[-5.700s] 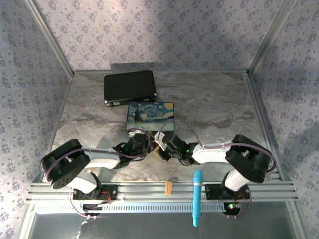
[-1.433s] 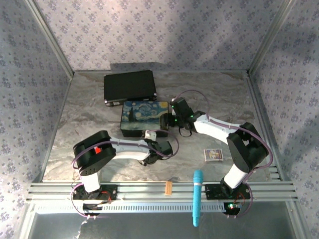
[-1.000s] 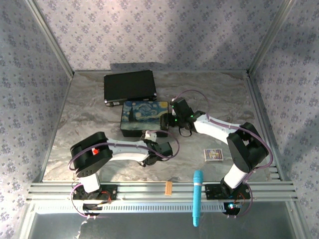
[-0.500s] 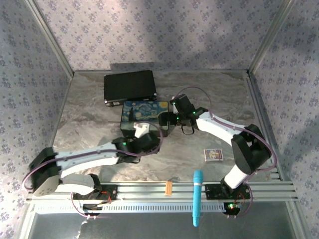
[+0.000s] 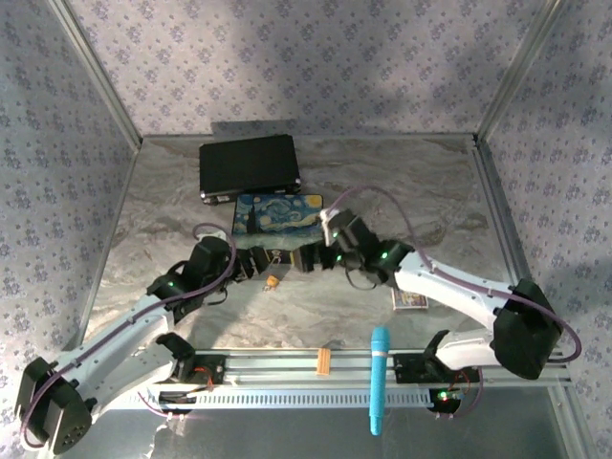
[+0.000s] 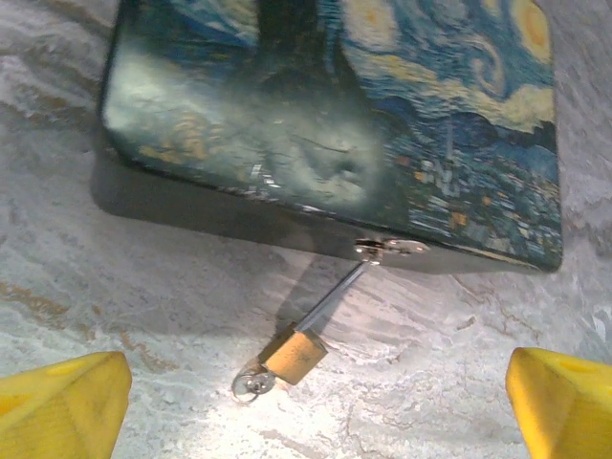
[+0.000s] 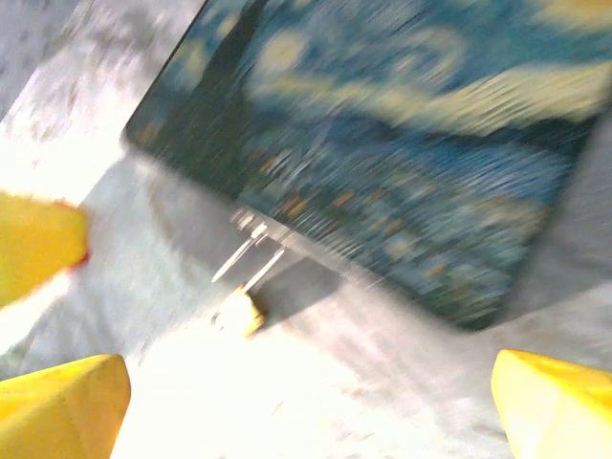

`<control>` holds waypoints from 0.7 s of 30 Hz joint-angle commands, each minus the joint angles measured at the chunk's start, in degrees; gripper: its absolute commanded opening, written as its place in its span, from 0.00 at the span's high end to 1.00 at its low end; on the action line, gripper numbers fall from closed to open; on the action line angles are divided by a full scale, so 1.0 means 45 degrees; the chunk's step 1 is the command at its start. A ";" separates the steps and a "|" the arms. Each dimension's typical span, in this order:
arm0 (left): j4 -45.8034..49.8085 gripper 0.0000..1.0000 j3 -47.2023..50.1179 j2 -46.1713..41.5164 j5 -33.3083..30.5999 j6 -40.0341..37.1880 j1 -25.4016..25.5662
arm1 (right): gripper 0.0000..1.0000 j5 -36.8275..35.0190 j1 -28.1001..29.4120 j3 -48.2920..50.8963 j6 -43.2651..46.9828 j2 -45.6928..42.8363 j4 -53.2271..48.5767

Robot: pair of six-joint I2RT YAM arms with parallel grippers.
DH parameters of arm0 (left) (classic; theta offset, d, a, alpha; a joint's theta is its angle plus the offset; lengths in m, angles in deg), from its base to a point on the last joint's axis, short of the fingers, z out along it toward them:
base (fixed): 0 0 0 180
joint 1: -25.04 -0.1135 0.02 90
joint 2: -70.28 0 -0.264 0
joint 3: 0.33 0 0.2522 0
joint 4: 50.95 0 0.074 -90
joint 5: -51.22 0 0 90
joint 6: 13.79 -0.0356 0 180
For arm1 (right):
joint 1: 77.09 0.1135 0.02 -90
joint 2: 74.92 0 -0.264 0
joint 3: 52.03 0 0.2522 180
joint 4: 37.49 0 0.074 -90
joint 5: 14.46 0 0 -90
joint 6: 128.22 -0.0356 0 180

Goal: Unlock the padlock with the key

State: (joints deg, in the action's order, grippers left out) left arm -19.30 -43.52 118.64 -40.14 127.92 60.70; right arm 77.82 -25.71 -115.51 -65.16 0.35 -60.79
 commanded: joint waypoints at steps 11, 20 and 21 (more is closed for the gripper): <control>-0.0056 0.00 0.0076 -0.0222 0.1124 0.0211 -0.1728 | 0.33 -0.0508 0.1829 -0.1807 -0.0869 0.5119 0.2118; 0.0262 0.00 0.0193 -0.0477 0.0881 0.0054 -0.1850 | 0.42 -0.0347 0.1913 -0.2618 -0.0911 0.6919 0.2224; 0.0252 0.00 0.0197 -0.0464 0.0852 0.0034 -0.1850 | 0.43 -0.0307 0.1905 -0.2687 -0.0909 0.7034 0.2217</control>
State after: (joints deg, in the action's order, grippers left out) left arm -18.82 -42.73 117.09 -36.47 129.21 52.77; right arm 76.43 -17.51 -125.60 -68.90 30.14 -50.58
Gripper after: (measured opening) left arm 0.998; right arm 0.575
